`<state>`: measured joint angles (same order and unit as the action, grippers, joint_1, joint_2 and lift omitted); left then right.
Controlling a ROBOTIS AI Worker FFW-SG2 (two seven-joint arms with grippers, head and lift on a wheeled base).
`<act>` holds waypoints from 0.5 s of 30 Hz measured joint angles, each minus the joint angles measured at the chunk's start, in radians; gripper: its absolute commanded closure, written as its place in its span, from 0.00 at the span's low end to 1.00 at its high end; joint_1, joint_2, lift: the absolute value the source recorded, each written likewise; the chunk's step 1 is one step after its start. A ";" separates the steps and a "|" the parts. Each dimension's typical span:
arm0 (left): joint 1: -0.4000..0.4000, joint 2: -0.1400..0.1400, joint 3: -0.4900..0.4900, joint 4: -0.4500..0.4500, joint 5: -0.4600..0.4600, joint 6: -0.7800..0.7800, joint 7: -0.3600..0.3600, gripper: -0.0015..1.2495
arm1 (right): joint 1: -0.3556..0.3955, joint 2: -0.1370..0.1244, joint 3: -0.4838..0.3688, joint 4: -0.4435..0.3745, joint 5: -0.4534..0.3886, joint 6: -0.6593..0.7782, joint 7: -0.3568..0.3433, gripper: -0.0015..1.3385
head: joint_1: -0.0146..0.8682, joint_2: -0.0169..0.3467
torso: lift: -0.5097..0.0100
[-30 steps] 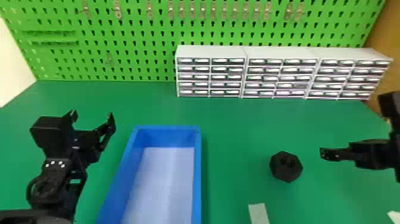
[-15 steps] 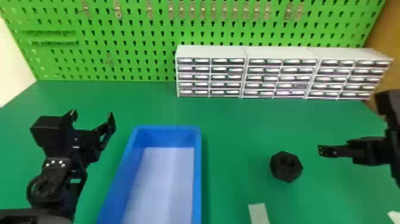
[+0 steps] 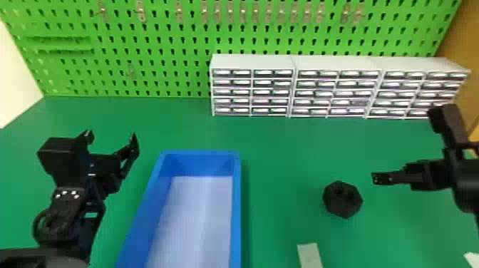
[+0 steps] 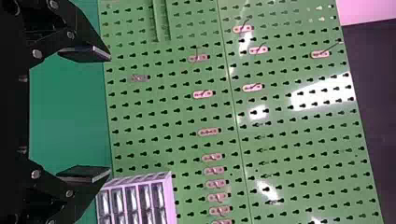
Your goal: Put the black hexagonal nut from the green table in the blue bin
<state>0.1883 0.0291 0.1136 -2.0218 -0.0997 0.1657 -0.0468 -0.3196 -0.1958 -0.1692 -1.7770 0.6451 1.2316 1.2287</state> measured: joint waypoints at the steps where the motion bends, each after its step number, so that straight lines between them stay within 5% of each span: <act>1: 0.000 0.000 0.000 0.000 0.000 0.000 0.000 0.32 | -0.005 -0.002 0.005 0.010 0.002 -0.002 0.002 0.11 | 0.76 0.20 | 0.80; 15: -0.008 0.000 -0.002 0.007 0.000 -0.008 0.000 0.32 | -0.098 0.004 0.041 0.207 0.048 -0.085 0.028 0.11 | 0.76 0.20 | 0.80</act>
<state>0.1808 0.0291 0.1119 -2.0148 -0.0999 0.1581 -0.0470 -0.4180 -0.1920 -0.1287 -1.5698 0.6934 1.1461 1.2567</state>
